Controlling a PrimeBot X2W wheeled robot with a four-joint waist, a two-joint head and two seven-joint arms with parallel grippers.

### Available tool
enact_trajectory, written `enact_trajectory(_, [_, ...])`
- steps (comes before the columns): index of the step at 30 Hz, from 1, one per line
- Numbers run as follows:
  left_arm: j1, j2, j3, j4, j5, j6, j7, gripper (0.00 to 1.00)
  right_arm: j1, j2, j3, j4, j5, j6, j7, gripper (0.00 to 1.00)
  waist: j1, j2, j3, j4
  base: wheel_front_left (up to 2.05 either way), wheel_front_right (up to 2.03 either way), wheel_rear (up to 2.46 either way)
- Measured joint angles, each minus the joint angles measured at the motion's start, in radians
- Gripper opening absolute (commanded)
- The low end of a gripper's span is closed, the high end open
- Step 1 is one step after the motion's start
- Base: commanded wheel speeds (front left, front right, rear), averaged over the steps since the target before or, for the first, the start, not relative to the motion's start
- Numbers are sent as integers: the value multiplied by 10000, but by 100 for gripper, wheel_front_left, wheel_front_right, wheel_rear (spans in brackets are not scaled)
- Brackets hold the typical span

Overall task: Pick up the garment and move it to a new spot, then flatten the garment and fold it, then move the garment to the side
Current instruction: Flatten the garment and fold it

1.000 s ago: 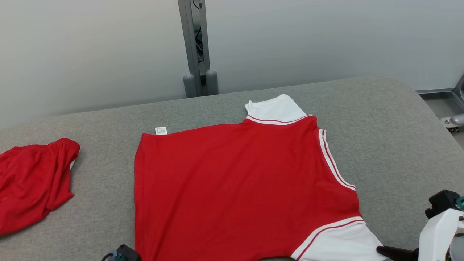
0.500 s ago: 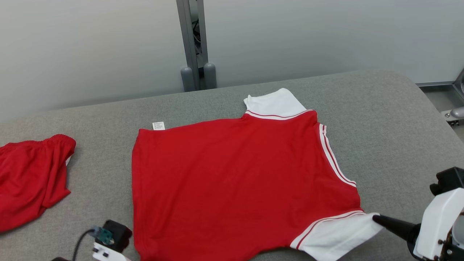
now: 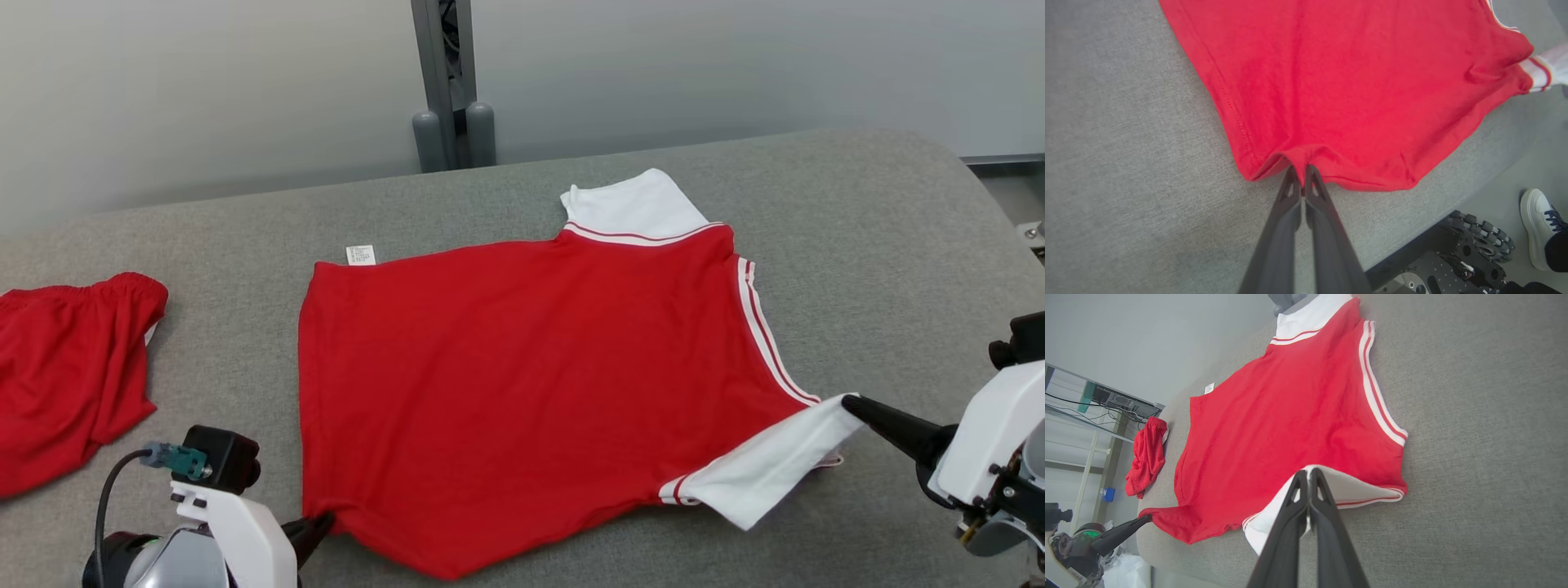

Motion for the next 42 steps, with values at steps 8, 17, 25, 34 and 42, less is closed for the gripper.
enact_trajectory(8, [-441, -566, 215, 627, -226, 255, -405, 0, -668, -125, -67, 918, -42, 0, -767, 0, 0, 0, 384, 173, 0, 0, 0])
enact_trajectory(17, [-1045, -1127, 339, 1557, -130, 424, -1129, 0, -1270, -508, 221, 2010, -159, 0, -1802, 0, 0, 0, 792, 360, 0, 0, 0])
enact_trajectory(25, [-1634, -1404, 238, 2171, 169, 357, -1689, 0, -1736, -779, 569, 2652, 29, 0, -2713, 0, -1, 0, 1147, 478, 0, 0, 0])
enact_trajectory(34, [-2333, -1684, 35, 2763, 410, 222, -2069, 0, -2231, -1133, 1043, 3173, 290, 0, -3827, 0, -1, 0, 1599, 578, 0, 0, 0])
enact_trajectory(42, [-2788, -1891, -134, 3336, 579, 111, -2429, 0, -2518, -1354, 1459, 3797, 566, 0, -4661, 0, -1, 0, 1807, 686, 0, 0, 0])
